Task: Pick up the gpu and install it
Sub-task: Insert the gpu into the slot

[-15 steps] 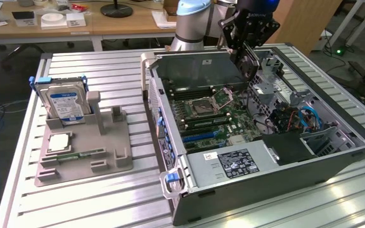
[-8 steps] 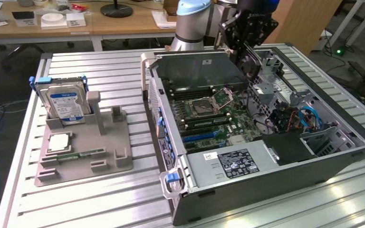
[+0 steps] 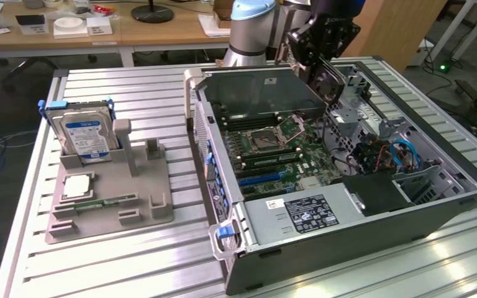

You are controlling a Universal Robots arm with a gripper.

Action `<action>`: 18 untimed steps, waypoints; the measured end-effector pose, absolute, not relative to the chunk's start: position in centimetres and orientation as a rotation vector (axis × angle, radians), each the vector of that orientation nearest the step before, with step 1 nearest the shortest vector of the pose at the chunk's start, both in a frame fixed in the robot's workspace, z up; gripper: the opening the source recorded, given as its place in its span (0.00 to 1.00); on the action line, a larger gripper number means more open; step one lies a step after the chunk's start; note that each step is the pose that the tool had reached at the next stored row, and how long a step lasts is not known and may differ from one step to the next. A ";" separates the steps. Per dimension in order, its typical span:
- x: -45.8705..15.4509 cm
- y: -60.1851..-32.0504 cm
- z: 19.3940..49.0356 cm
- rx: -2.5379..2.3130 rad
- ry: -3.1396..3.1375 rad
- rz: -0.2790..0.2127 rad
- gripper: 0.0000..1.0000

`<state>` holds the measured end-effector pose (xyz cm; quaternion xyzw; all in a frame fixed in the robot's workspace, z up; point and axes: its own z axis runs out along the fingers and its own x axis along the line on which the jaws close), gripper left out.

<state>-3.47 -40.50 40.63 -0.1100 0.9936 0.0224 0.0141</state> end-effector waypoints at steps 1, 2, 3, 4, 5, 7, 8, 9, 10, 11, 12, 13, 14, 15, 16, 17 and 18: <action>-3.5 -40.5 40.6 -0.365 3.091 0.070 0.29; -3.5 -40.5 40.6 -0.386 3.089 0.070 0.29; -3.5 -40.5 40.6 -0.406 3.087 0.071 0.29; -3.5 -40.5 40.6 -0.424 3.085 0.071 0.29; -3.5 -40.5 40.6 -0.443 3.082 0.071 0.29; -3.5 -40.5 40.6 -0.480 3.077 0.072 0.29; -3.5 -40.5 40.6 -0.499 3.075 0.072 0.29; -3.5 -40.5 40.6 -0.519 3.072 0.072 0.29; -3.5 -40.5 40.6 -0.541 3.068 0.072 0.29; -3.5 -40.5 40.6 -0.563 3.065 0.073 0.29; -3.5 -40.5 40.6 -0.585 3.061 0.073 0.29; -3.5 -40.5 40.6 -0.609 3.056 0.073 0.29; -3.5 -40.5 40.6 -0.630 3.053 0.074 0.29; -3.5 -40.5 40.6 -0.651 3.048 0.074 0.29; -3.5 -40.5 40.6 -0.672 3.044 0.074 0.29; -3.5 -40.5 40.6 -0.693 3.040 0.074 0.29; -3.5 -40.5 40.6 -0.714 3.035 0.075 0.29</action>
